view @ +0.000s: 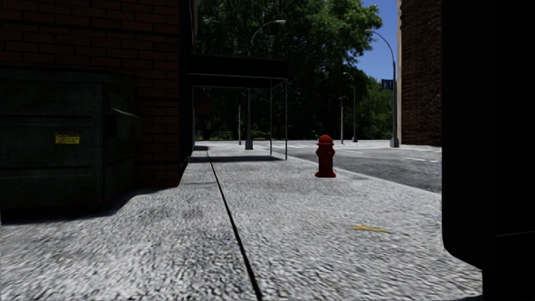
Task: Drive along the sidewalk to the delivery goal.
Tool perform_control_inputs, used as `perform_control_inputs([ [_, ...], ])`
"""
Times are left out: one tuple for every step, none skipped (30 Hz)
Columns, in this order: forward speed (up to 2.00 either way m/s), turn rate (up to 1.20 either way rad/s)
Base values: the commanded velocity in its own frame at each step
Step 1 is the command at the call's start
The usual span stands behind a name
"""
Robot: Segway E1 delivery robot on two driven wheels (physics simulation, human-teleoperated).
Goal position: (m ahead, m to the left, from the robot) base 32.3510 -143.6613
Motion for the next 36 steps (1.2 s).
perform_control_inputs([
  [2.00,0.00],
  [2.00,0.00],
  [2.00,0.00],
  [2.00,0.00],
  [2.00,0.00],
  [2.00,0.00],
  [2.00,0.00],
  [2.00,0.00],
  [2.00,0.00],
  [2.00,0.00],
  [2.00,0.00],
  [2.00,0.00],
  [2.00,0.00],
  [2.00,0.00],
  [2.00,0.00],
  [2.00,0.00],
  [2.00,0.00],
  [2.00,0.00],
  [2.00,0.00],
  [2.00,0.00],
  [2.00,0.00],
  [2.00,0.09],
  [2.00,0.09],
  [2.00,0.33],
  [2.00,0.40],
  [2.00,0.43],
  [2.00,0.43],
  [2.00,0.43],
  [2.00,0.39],
  [2.00,0.25],
  [2.00,0.25],
  [2.00,0.20],
  [2.00,0.16],
  [2.00,0.07],
  [2.00,0.07],
  [2.00,0.00],
])
